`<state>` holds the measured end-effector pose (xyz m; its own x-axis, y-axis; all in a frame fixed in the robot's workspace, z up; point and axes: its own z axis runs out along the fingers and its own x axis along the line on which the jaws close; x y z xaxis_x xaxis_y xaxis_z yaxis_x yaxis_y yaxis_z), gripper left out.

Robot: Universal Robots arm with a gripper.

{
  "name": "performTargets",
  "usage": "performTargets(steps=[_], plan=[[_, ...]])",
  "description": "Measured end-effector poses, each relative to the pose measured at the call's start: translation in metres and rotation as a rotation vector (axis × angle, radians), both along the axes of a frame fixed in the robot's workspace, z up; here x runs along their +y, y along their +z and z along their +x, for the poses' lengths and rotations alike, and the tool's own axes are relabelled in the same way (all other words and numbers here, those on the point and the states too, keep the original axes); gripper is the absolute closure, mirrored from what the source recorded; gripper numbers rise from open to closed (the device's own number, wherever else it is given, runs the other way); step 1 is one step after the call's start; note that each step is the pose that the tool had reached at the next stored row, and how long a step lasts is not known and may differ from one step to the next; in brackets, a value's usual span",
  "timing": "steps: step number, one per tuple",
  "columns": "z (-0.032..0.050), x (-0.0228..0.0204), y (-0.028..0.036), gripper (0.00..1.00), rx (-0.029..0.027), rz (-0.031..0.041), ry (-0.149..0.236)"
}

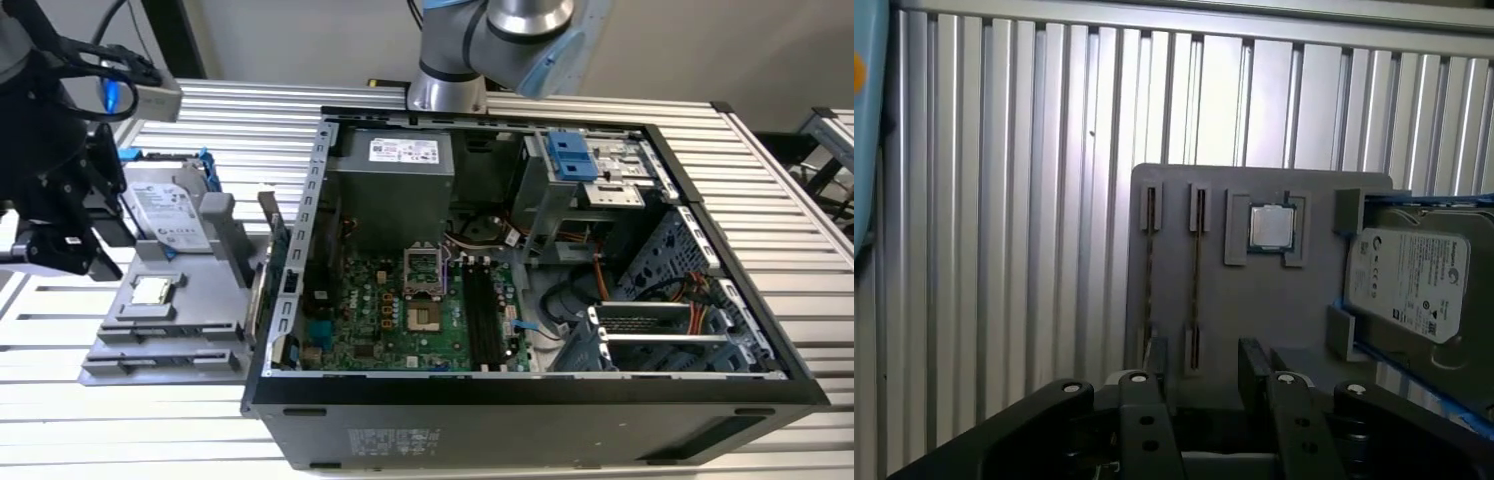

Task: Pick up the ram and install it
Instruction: 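Pick up the ram and move it above insertion slot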

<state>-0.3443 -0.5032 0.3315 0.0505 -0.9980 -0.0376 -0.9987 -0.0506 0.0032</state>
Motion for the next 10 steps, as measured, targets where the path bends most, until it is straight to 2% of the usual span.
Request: performTargets(steps=[10], plan=[[-0.0004, 0.0000, -0.0181, 0.00, 0.0001, 0.0000, 0.000]])
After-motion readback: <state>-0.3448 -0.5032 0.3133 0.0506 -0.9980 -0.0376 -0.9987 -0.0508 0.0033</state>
